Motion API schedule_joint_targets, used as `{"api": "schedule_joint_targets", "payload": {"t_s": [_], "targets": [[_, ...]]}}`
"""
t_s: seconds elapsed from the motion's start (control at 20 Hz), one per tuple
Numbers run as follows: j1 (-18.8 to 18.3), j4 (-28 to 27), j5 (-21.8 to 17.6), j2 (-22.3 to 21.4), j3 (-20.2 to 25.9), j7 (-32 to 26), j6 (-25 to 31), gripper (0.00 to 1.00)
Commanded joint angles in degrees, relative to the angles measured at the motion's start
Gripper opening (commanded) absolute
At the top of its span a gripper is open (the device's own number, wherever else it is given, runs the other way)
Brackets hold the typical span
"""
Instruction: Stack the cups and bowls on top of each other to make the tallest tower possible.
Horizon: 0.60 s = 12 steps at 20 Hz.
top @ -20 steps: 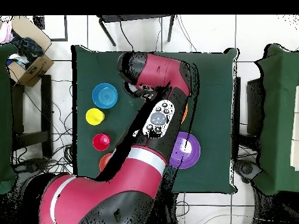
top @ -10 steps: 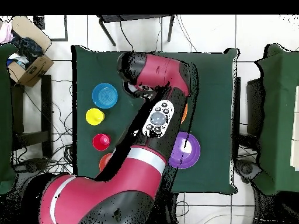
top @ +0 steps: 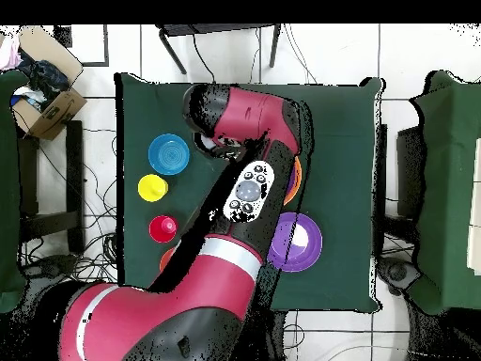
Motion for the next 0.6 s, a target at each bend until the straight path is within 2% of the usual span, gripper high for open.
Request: {"api": "schedule_joint_targets", "payload": {"t_s": [0.05,0.6], "targets": [[1.1,0.9,0.2,2.5,8.0,4.3,0.1,0.0],[0.9,0.6,-0.3,2.7,7.7,3.5,0.0,0.0]]}}
